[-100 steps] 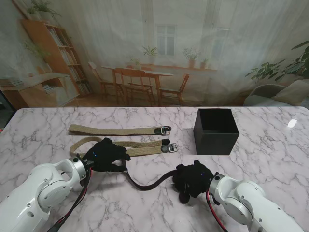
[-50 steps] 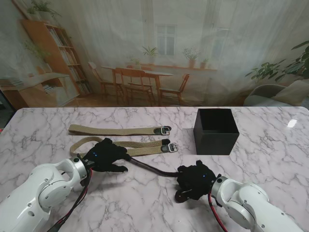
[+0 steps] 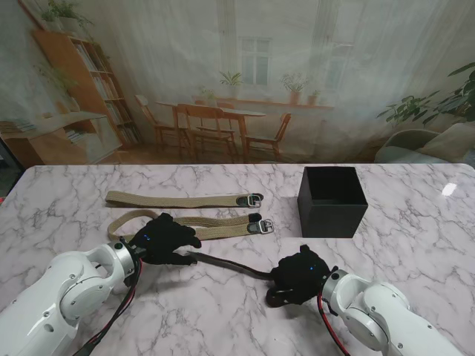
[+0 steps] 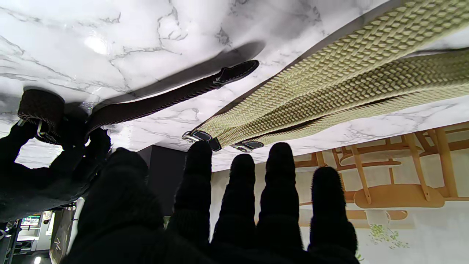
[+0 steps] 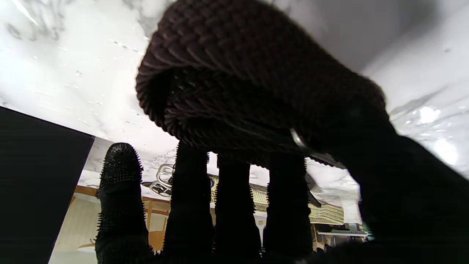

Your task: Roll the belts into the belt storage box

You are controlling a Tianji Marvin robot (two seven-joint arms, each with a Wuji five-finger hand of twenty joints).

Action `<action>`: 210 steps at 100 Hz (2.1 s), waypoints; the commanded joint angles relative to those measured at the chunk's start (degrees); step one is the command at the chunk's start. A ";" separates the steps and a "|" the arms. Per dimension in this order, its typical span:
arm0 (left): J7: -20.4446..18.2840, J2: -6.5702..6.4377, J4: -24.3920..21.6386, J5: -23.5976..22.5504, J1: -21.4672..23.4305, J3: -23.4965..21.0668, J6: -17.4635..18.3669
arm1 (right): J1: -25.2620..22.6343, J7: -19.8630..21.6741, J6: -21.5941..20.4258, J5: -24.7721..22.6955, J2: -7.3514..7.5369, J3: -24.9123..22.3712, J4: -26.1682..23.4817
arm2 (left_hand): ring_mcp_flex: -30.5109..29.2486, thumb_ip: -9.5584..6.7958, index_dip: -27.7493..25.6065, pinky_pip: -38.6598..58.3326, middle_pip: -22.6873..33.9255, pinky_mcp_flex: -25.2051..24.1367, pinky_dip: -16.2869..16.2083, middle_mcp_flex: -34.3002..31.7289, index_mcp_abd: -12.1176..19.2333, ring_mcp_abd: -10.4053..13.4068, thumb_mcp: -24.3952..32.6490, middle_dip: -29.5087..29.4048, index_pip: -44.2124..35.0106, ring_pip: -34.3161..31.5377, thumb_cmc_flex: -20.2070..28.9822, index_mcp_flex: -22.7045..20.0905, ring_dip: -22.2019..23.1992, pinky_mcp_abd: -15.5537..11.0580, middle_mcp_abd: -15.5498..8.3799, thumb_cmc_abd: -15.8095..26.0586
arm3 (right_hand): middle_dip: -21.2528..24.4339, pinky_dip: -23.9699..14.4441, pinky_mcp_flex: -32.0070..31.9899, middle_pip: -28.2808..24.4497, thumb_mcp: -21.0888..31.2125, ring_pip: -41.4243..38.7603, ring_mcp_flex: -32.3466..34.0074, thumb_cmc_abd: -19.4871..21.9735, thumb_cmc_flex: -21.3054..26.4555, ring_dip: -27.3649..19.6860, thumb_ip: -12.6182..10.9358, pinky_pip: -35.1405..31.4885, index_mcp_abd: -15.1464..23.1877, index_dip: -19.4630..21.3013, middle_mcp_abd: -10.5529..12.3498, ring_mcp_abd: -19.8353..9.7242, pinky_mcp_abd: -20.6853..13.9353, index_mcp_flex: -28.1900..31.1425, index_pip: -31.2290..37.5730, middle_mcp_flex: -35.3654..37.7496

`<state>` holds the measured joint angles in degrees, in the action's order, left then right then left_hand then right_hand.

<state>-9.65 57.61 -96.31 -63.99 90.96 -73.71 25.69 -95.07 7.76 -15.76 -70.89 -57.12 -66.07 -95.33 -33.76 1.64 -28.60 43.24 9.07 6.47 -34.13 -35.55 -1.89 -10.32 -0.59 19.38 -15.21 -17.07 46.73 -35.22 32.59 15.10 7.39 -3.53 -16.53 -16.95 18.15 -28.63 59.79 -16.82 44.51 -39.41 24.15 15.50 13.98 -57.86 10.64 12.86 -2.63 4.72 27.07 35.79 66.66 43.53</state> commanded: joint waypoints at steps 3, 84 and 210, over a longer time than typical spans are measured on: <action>-1.53 0.00 0.45 0.56 -0.58 0.82 -0.45 | -0.36 -1.53 0.40 -0.66 -0.06 0.38 0.99 | 0.94 -0.91 -0.43 -1.61 -0.23 -0.78 -0.35 1.25 -0.94 -0.99 -0.72 -0.08 -0.04 1.07 0.90 -0.62 0.33 1.91 0.52 2.29 | -1.52 -1.66 3.04 -3.47 1.66 -4.19 4.89 3.24 4.85 3.09 0.02 -3.13 2.54 3.00 1.31 -1.45 -0.66 2.88 8.16 3.72; -5.89 -0.41 3.03 3.51 -5.46 6.69 -1.28 | 1.85 -10.62 -3.48 -1.01 -0.05 2.62 5.39 | 1.96 -1.14 3.37 -1.68 -4.53 -0.29 -0.11 8.99 -1.95 -1.14 -0.62 -3.87 6.92 1.94 -0.32 8.77 -0.53 0.98 1.96 -4.31 | -7.75 -6.36 14.83 -10.56 2.57 -15.08 24.22 3.15 13.04 13.61 1.43 -12.83 11.98 9.27 8.01 -5.31 -11.75 -1.60 -3.40 28.22; -5.13 -0.37 16.35 6.12 -21.07 28.03 -10.78 | 3.62 -13.14 -6.02 1.01 -0.18 5.11 7.77 | -14.92 -1.67 -5.86 24.18 4.97 17.61 -3.77 -20.47 3.22 2.51 8.58 32.60 -24.26 -19.32 27.01 -3.23 17.14 -8.41 -4.97 -11.26 | -8.64 -6.43 13.40 -9.91 3.76 -14.76 24.68 4.34 12.32 14.36 1.01 -12.03 10.80 4.91 8.34 -5.74 -11.44 -2.75 -12.49 29.09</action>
<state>-13.44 57.19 -80.12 -57.64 68.99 -45.50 15.51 -91.00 -5.32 -22.18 -69.82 -57.22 -61.19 -88.26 -46.30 1.10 -33.88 63.80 14.13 22.16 -36.31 -52.32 1.04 -6.96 6.84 50.42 -33.45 -33.55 69.28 -33.91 48.27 7.42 2.37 -13.51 -22.92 -22.40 32.09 -32.53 56.66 -27.00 66.34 -39.30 26.43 28.11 18.28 -69.35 11.44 21.01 0.38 2.14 15.58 35.31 62.18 67.29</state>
